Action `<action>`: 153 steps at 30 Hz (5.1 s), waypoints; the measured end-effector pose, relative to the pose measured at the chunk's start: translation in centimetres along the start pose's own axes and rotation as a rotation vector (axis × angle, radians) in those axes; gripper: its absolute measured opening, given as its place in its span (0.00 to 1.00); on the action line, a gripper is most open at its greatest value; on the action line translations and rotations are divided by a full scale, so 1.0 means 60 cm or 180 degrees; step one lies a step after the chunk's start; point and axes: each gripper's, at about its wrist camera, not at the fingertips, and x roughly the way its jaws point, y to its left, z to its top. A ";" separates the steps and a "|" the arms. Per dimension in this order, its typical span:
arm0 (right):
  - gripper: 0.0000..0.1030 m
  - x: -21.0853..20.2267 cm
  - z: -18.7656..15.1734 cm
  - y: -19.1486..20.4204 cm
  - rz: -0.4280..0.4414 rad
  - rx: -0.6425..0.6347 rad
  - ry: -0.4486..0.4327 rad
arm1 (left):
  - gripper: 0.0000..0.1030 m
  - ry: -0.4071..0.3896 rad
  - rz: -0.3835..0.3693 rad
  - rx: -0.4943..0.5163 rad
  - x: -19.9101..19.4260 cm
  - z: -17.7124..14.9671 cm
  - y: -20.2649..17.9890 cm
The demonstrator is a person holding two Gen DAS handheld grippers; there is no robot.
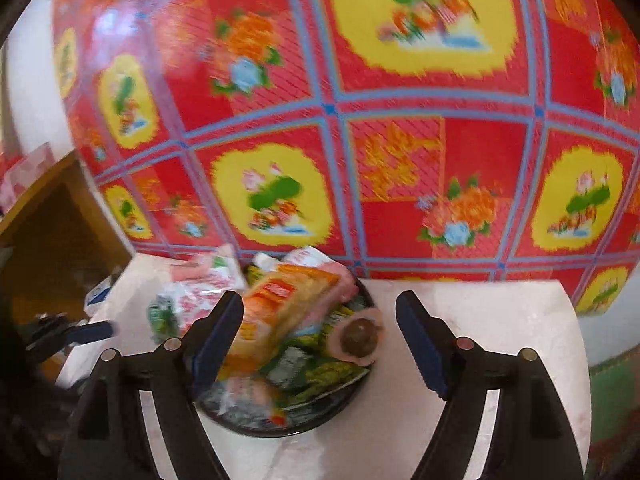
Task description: Organize snacks
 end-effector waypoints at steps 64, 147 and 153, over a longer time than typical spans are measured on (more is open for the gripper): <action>0.78 -0.015 -0.019 0.054 0.0193 -0.0389 -0.0071 | 0.38 -0.0475 -0.0040 0.0299 -0.047 0.043 -0.065; 0.37 -0.006 -0.047 0.194 -0.0389 -0.0988 0.0220 | 0.75 -0.0583 -0.0005 0.0022 -0.076 -0.114 -0.030; 0.37 0.046 -0.012 0.188 -0.0485 -0.1044 0.0382 | 0.75 -0.0617 -0.0045 -0.0009 -0.080 -0.115 -0.027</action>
